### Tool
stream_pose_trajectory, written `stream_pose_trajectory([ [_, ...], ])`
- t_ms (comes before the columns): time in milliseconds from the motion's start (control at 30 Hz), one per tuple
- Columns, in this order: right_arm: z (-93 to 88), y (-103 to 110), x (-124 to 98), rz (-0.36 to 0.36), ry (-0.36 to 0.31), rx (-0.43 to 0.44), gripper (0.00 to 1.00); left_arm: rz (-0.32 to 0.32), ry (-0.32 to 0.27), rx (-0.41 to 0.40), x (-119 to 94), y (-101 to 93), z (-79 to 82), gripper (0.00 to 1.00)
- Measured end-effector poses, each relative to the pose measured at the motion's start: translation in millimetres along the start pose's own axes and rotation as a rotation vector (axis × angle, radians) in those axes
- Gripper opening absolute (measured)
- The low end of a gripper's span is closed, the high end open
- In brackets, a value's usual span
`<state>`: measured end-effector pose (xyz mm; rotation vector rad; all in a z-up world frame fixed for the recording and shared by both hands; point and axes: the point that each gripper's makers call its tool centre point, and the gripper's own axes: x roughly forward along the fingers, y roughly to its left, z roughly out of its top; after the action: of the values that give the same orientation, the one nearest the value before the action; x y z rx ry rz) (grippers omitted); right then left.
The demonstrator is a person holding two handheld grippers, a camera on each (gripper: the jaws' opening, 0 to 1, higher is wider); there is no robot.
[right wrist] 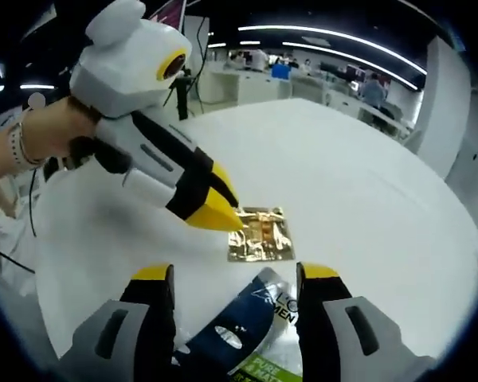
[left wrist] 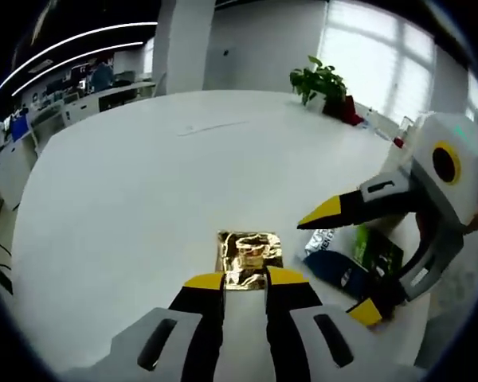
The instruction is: Arrange the skincare products in the storage area until every visible bottle or jar stands upright without overlapping.
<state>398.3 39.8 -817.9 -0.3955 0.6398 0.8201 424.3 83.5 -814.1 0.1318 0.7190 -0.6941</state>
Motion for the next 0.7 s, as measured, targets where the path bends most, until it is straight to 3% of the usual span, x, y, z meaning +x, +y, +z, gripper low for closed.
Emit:
stream_pose_trajectory([
  [433, -2.6, -2, 6, -0.011, -0.024, 0.114, 0.59, 0.002, 0.011, -0.021, 6, 9.6, -4.4, 0.12],
  [600, -1.4, 0, 5, -0.016, -0.029, 0.131, 0.56, 0.003, 0.018, -0.042, 9, 14.3, -7.0, 0.09],
  [700, 1.5, 2, 4, -0.007, -0.052, 0.186, 0.51, 0.011, 0.021, -0.044, 10, 17.6, -7.9, 0.08],
])
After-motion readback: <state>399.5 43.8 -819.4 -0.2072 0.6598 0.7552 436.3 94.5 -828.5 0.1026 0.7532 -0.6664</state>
